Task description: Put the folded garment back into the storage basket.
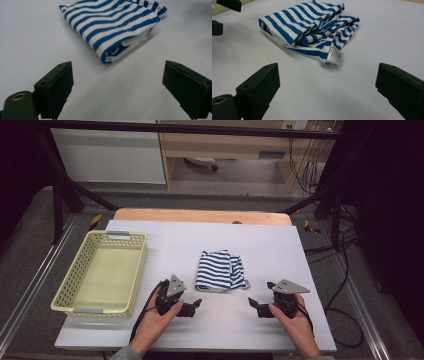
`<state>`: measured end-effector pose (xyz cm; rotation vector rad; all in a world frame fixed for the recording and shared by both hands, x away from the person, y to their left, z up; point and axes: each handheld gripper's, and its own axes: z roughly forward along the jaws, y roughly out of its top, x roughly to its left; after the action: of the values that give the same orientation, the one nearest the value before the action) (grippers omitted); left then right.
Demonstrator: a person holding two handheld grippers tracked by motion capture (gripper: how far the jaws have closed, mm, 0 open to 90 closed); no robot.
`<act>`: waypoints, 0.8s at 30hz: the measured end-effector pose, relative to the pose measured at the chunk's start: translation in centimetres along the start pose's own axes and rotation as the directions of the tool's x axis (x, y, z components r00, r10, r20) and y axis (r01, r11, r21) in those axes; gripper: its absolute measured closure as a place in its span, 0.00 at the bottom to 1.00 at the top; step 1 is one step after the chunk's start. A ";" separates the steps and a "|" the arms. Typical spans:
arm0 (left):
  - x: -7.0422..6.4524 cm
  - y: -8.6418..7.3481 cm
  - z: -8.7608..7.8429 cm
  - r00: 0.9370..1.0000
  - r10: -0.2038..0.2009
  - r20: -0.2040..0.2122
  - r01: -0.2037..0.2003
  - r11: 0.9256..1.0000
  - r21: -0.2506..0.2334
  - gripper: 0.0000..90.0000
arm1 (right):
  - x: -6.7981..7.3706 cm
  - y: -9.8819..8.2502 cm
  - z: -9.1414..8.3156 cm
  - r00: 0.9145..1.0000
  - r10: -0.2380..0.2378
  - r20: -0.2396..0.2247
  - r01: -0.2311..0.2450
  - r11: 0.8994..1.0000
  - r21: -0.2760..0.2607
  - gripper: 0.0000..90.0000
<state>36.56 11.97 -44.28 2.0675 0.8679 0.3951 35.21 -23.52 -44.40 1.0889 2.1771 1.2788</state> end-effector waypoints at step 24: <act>0.8 0.8 3.4 1.000 0.022 -0.018 -0.021 0.996 0.090 0.16 | 0.1 0.0 0.0 1.000 -0.002 -0.002 0.002 1.000 0.005 0.07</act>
<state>39.36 10.24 -45.66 2.1602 0.8897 0.3942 35.14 -23.42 -44.39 1.0879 2.1838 1.2749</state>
